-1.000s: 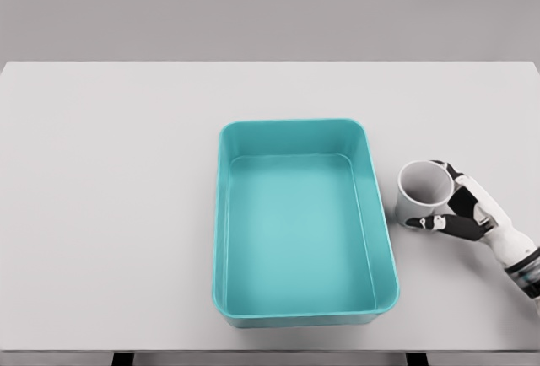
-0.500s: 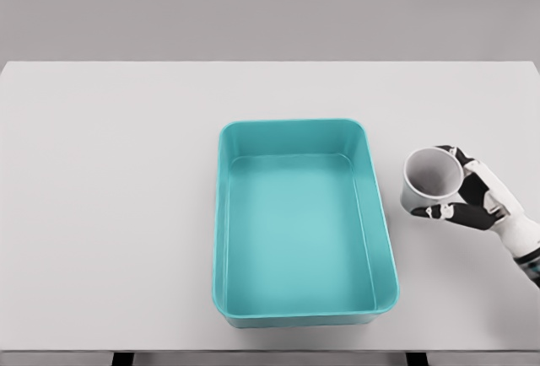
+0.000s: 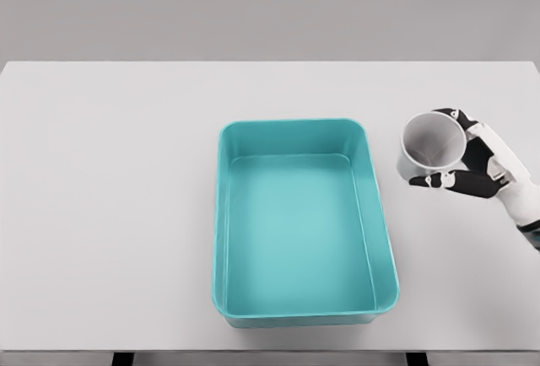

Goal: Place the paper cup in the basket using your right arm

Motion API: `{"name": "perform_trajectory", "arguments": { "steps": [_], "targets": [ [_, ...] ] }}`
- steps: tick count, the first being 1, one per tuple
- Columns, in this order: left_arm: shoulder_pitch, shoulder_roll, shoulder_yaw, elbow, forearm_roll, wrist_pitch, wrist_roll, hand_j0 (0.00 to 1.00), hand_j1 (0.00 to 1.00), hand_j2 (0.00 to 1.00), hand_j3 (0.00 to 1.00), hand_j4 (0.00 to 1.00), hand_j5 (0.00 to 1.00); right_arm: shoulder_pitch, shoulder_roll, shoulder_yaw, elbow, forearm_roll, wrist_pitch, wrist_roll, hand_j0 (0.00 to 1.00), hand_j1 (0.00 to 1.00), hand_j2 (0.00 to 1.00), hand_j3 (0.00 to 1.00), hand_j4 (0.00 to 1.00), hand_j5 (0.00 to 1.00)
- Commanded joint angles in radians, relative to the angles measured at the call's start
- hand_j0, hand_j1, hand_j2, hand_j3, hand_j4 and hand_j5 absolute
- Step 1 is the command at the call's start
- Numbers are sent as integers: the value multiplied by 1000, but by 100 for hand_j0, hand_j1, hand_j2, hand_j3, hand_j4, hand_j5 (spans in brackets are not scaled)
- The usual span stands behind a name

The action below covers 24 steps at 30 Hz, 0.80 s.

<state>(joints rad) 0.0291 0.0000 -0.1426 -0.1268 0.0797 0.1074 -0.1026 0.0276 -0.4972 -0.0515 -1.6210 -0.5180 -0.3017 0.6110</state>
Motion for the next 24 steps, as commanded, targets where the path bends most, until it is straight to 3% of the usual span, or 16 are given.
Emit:
{"name": "perform_trajectory", "arguments": {
  "steps": [1,8,15,24],
  "targets": [
    [-2,0,0,1,0,-2,1,100,100,100,100,100,100,-2,2,2,-13,-7,21,0,52,52,52,52,52,52],
    [-2,0,0,-1,0,0,0,100,100,100,100,100,100,-38,6,39,-17,-4,24,0,52,52,52,52,52,52],
    [0,0,0,-1,0,0,0,100,100,100,100,100,100,-115,16,136,-16,4,24,0,52,52,52,52,52,52],
    [0,0,0,1,0,0,0,100,100,100,100,100,100,-172,19,196,-13,90,24,0,52,52,52,52,52,52]
  ]
}}
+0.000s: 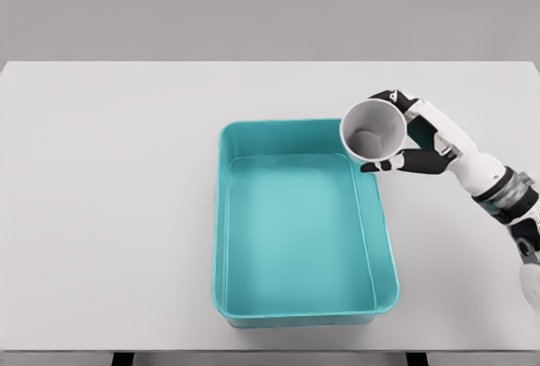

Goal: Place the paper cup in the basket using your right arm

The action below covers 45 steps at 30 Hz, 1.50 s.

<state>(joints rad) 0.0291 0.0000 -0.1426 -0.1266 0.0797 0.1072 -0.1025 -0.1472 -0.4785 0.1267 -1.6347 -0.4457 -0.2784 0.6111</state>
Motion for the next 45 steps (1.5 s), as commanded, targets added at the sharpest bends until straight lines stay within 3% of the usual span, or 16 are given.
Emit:
{"name": "perform_trajectory", "arguments": {
  "steps": [1,13,27,34,40,42,45],
  "targets": [
    [-2,0,0,-1,0,0,0,100,100,100,100,100,100,0,0,19,-1,21,1,0,52,52,52,52,52,52],
    [-2,0,0,-1,0,0,0,100,100,100,100,100,100,-77,-2,105,-7,151,-4,0,52,52,52,52,52,52],
    [0,0,0,1,0,0,0,100,100,100,100,100,100,-152,-17,182,-79,357,-7,0,52,52,52,52,52,52],
    [-2,0,0,1,0,0,0,100,100,100,100,100,100,-195,-69,263,-117,435,-13,0,51,51,51,51,51,51],
    [-2,0,0,-1,0,0,0,100,100,100,100,100,100,-215,-69,307,-119,512,-41,0,52,52,52,52,52,52],
    [0,0,0,-1,0,0,0,100,100,100,100,100,100,-215,-71,307,-119,524,-56,0,55,55,55,55,55,55],
    [-2,0,0,-1,0,0,0,100,100,100,100,100,100,-219,-71,311,-119,539,-64,0,78,78,78,78,78,78]
  ]
}}
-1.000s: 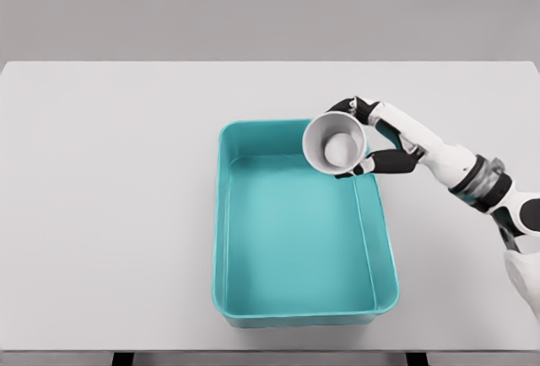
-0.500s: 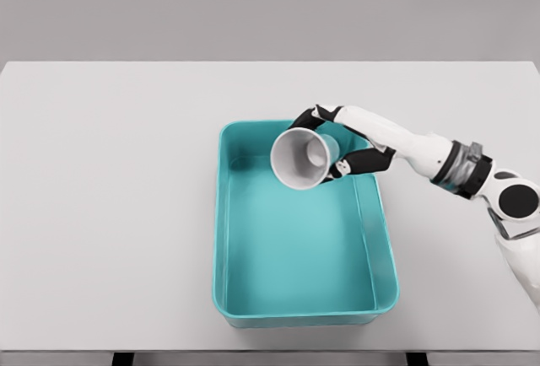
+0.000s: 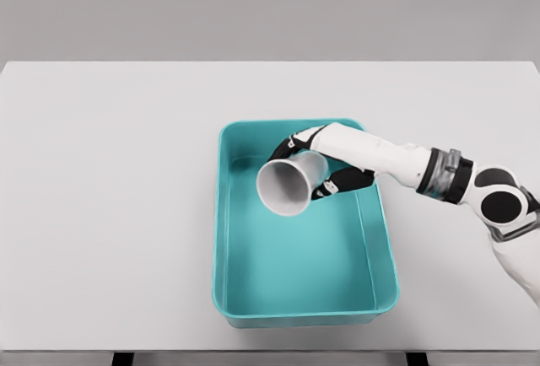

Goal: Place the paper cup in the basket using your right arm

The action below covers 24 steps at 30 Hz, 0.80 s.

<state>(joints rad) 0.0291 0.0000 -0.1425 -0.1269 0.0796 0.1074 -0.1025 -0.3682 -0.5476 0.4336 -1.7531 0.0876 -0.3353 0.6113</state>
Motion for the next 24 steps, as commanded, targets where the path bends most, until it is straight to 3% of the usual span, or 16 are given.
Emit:
{"name": "perform_trajectory", "arguments": {
  "steps": [1,9,12,14,16,18,19,24],
  "targets": [
    [0,0,0,0,0,0,0,100,100,100,100,100,100,-3,-2,4,-2,6,-7,0,85,85,85,85,85,85],
    [-2,0,0,1,0,0,0,100,100,100,100,100,100,-21,-29,2,-2,6,-7,0,88,88,88,88,88,88],
    [0,0,0,1,0,0,0,100,100,100,100,100,100,-35,-40,0,-2,4,-8,0,98,98,98,98,98,98],
    [-2,0,0,1,0,0,0,100,100,100,100,100,100,-37,-43,-9,-2,-14,-1,0,100,100,100,100,100,100],
    [0,0,0,1,0,0,0,100,100,100,100,100,100,-35,-58,-52,-2,-100,1,0,100,100,100,100,100,100],
    [0,0,0,0,0,0,0,100,100,100,100,100,100,-32,-113,-93,0,-222,2,0,100,100,100,100,100,100],
    [0,0,0,0,0,0,0,100,100,100,100,100,100,-26,-186,-101,-2,-266,-1,0,100,100,100,100,100,100],
    [0,0,0,0,0,0,0,100,100,100,100,100,100,-25,-310,-108,-2,-273,-8,0,100,100,100,100,100,100]
  ]
}}
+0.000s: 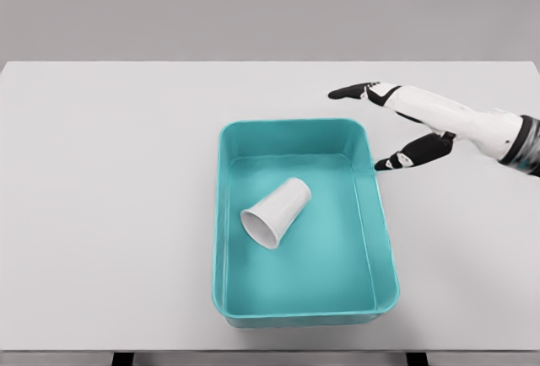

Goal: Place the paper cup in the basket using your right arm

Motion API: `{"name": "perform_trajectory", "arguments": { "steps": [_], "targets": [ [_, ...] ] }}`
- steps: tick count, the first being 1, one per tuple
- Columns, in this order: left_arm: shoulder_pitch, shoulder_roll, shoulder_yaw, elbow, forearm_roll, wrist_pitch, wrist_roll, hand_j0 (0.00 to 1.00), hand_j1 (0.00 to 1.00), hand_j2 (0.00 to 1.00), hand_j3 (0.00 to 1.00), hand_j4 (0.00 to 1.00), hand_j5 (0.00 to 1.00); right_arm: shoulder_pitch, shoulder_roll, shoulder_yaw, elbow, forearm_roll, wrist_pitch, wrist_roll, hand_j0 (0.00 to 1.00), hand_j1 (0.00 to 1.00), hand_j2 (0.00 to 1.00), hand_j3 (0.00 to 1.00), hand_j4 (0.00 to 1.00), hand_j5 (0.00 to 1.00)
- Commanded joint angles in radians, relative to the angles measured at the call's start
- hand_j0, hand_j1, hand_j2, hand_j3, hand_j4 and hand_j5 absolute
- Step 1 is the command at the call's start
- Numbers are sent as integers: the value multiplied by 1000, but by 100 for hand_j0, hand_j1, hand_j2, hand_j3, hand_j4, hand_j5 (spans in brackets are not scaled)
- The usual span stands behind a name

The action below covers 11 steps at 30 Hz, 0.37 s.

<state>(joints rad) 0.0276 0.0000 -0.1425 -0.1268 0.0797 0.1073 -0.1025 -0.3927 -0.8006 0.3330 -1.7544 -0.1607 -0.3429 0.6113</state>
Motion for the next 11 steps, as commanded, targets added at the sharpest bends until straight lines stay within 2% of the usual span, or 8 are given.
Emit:
{"name": "perform_trajectory", "arguments": {
  "steps": [1,5,11],
  "targets": [
    [0,0,0,1,0,0,0,100,100,100,100,100,100,0,-75,-8,-1,-25,-1,0,100,100,100,100,100,100],
    [2,0,0,0,0,0,0,100,100,100,100,100,100,9,-126,-8,-1,-25,-13,0,100,100,100,100,100,100],
    [2,0,-2,0,3,-1,0,100,100,100,100,100,100,20,-123,-8,-1,-25,-11,0,100,100,100,100,100,100]
  ]
}}
